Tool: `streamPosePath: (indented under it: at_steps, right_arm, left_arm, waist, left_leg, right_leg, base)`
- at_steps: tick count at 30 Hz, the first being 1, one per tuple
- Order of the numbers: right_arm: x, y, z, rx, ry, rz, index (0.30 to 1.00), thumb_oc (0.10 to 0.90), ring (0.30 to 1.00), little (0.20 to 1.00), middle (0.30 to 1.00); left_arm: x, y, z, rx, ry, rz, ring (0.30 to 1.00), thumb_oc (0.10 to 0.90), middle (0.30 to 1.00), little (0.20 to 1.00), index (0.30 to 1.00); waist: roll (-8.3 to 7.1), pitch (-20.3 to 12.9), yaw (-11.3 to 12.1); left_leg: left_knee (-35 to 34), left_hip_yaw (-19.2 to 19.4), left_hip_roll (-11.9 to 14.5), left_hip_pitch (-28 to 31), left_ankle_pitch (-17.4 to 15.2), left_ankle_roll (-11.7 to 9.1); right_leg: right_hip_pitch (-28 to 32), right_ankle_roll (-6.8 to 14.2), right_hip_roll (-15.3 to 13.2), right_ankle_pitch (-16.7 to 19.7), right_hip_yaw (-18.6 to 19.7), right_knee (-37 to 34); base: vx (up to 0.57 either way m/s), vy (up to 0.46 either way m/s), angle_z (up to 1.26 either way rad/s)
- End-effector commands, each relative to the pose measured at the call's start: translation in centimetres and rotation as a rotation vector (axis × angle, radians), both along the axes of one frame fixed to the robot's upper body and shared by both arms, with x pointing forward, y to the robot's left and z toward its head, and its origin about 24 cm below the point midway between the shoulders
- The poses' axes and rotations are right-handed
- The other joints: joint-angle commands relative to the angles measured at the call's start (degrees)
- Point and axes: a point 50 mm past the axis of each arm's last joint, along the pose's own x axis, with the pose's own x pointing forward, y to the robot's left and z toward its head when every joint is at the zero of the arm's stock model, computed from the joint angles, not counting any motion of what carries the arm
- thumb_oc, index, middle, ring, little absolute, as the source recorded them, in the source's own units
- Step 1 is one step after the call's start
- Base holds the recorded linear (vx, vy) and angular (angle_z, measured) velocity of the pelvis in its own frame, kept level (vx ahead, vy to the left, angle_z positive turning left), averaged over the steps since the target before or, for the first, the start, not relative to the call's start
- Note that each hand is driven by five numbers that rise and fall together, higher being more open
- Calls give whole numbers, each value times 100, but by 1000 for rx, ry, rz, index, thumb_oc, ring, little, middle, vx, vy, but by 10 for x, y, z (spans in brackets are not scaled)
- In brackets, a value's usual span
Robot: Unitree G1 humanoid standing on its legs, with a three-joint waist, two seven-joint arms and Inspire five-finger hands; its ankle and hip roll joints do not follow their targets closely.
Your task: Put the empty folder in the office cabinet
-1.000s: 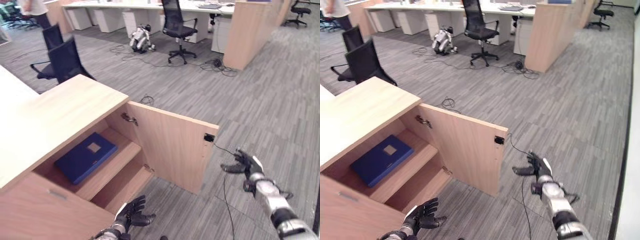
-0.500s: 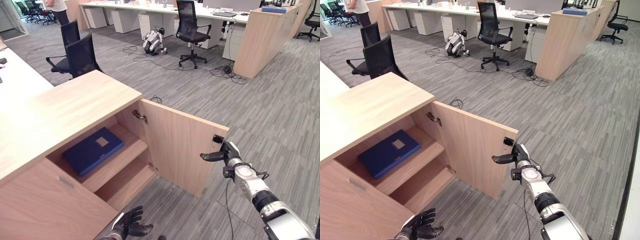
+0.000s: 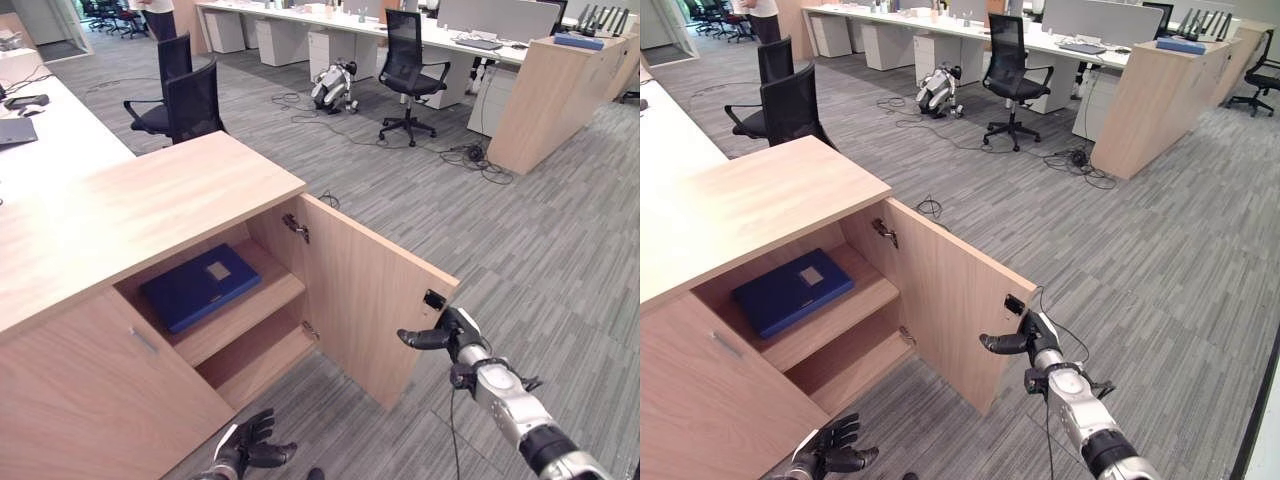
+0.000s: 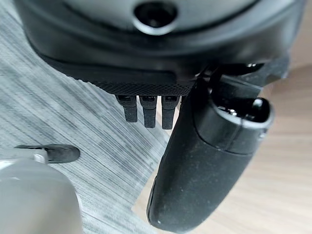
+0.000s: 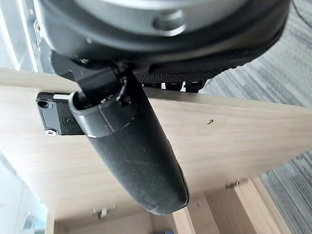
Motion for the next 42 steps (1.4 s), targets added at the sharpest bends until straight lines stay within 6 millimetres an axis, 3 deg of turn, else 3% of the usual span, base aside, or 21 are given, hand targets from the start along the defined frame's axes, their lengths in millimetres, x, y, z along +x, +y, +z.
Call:
streamPosePath:
  at_steps: [1,2,3,5,6,11,17,18,19,21,23,24,26,27,28,29,32,33,34,39,42]
  right_arm:
    - [22,65,63,133,-328,298,900,800,900,900,900]
    - [20,62,61,117,-327,300,900,800,900,900,900]
    - [20,62,61,117,-327,300,900,800,900,900,900]
    - [16,65,56,98,-315,308,900,800,900,900,900]
    - [13,69,55,94,-312,330,900,800,900,900,900]
    - [1,77,45,112,-272,371,900,800,900,900,900]
    - [-4,107,53,163,-298,493,900,800,900,900,900]
    - [-1,120,62,190,-333,529,900,800,900,900,900]
    - [0,121,63,191,-334,529,900,800,900,900,900]
    - [11,136,65,343,-309,457,900,800,900,900,900]
    - [18,136,71,371,-325,420,900,800,900,900,900]
    - [33,122,73,428,-326,283,900,800,900,900,900]
    - [52,96,76,484,-334,108,900,800,900,900,900]
    - [52,96,76,484,-334,108,900,800,900,900,900]
    - [65,78,79,504,-343,-5,900,800,900,900,900]
    - [91,24,93,431,-375,-230,900,800,900,900,900]
    - [98,-56,94,442,-333,-580,900,800,900,900,900]
    - [98,-57,95,443,-335,-580,900,800,900,900,900]
    - [88,-87,89,460,-303,-703,900,800,900,900,900]
    - [74,-88,70,400,-263,-627,900,800,900,900,900]
    - [42,-51,16,443,-133,-538,900,800,900,900,900]
  left_arm:
    - [61,1,23,35,-199,-23,900,800,900,900,900]
    - [67,-1,25,33,-213,-25,900,800,900,900,900]
    - [67,-1,25,33,-213,-25,900,800,900,900,900]
    - [67,1,27,31,-224,-22,900,800,900,900,900]
    - [65,2,26,33,-217,-17,900,800,900,900,900]
    - [61,6,23,55,-190,-24,900,800,900,900,900]
    - [64,11,26,87,-197,-56,900,800,900,900,900]
    - [65,14,28,112,-202,-82,900,800,900,900,900]
    - [66,15,29,114,-203,-82,900,800,900,900,900]
    - [61,23,30,156,-198,-91,900,800,900,900,900]
    - [61,28,33,164,-206,-77,900,800,900,900,900]
    - [64,32,37,168,-223,-52,900,800,900,900,900]
    - [68,30,39,147,-245,-46,900,800,900,900,900]
    - [68,30,39,147,-245,-46,900,800,900,900,900]
    - [70,29,40,137,-249,-52,900,800,900,900,900]
    - [76,30,43,127,-262,-67,900,800,900,900,900]
    - [82,26,44,110,-264,-99,900,800,900,900,900]
    - [83,26,44,109,-266,-100,900,800,900,900,900]
    - [80,27,42,104,-242,-97,900,800,900,900,900]
    - [64,22,29,73,-190,-71,900,800,900,900,900]
    - [50,15,18,70,-139,-70,900,800,900,900,900]
  waist:
    - [-293,324,395]
    - [-325,321,233]
    - [-323,323,240]
    - [-304,292,28]
    - [-287,260,-8]
    - [-224,107,-74]
    - [-358,58,352]
    - [-389,99,581]
    - [-405,104,569]
    - [-382,159,732]
    - [-355,179,795]
    - [-323,213,872]
    - [-246,167,826]
    - [-246,167,827]
    - [-216,151,819]
    - [-222,171,844]
    - [-352,28,919]
    - [-353,24,912]
    - [-357,-85,943]
    - [-343,-171,873]
    - [-297,-176,640]
  left_leg:
    - [799,721,164,-619,-216,-372]
    - [899,1564,458,-584,-268,-363]
    - [911,1571,462,-585,-278,-364]
    - [1189,2846,1064,-258,-467,-481]
    - [1198,2997,1161,-157,-474,-527]
    - [671,3029,1257,181,-339,-612]
    - [67,2367,731,160,-422,-298]
    - [46,2157,565,113,-533,-148]
    - [47,2144,544,108,-540,-134]
    - [-1,2011,267,230,-756,129]
    - [-16,1940,217,256,-788,179]
    - [-18,1714,157,265,-811,244]
    - [-18,1404,148,228,-701,239]
    - [-18,1405,149,228,-701,239]
    - [-18,1159,92,235,-676,229]
    - [-18,848,-26,264,-719,197]
    - [-18,469,-195,250,-804,186]
    - [-18,457,-201,225,-783,190]
    - [-18,324,-230,257,-825,158]
    - [-18,190,-257,268,-790,121]
    - [-18,308,-217,345,-827,104]
  right_leg:
    - [-32,626,-718,-483,-713,50]
    - [-78,662,-816,-463,-955,50]
    - [-78,661,-814,-463,-947,50]
    - [39,627,-932,-528,-1407,50]
    - [105,612,-957,-517,-1562,50]
    - [260,615,-1024,-453,-1996,103]
    - [256,806,-1367,-439,-2475,662]
    - [212,918,-1569,-441,-2634,1073]
    - [203,936,-1603,-454,-2643,1115]
    - [-66,1311,-2173,14,-2607,2169]
    - [-164,1407,-2281,204,-2515,2486]
    - [-411,1472,-2160,168,-2048,2861]
    - [-647,1252,-1554,-293,-1290,2517]
    - [-647,1251,-1553,-293,-1290,2517]
    - [-693,1149,-1257,-562,-954,2173]
    - [-690,1034,-1068,-544,-637,1427]
    - [-403,1003,-1029,-468,-519,804]
    - [-409,1003,-1030,-438,-534,775]
    - [-241,998,-1013,-418,-611,656]
    - [18,961,-975,-291,-800,281]
    - [104,944,-939,-249,-727,83]
  base:
    - [-262,75,22]
    - [-261,75,71]
    - [-57,21,132]
    - [-30,80,163]
    - [-30,107,100]
    - [49,198,100]
    - [50,262,90]
    - [40,200,83]
    - [123,390,102]
    - [157,378,88]
    - [98,184,74]
    - [113,127,74]
    - [59,106,111]
    - [42,23,92]
    - [156,-37,51]
    - [176,-58,48]
    - [100,-68,98]
    - [148,-78,123]
    - [115,-55,124]
    - [55,-38,34]
    - [-1,-41,5]
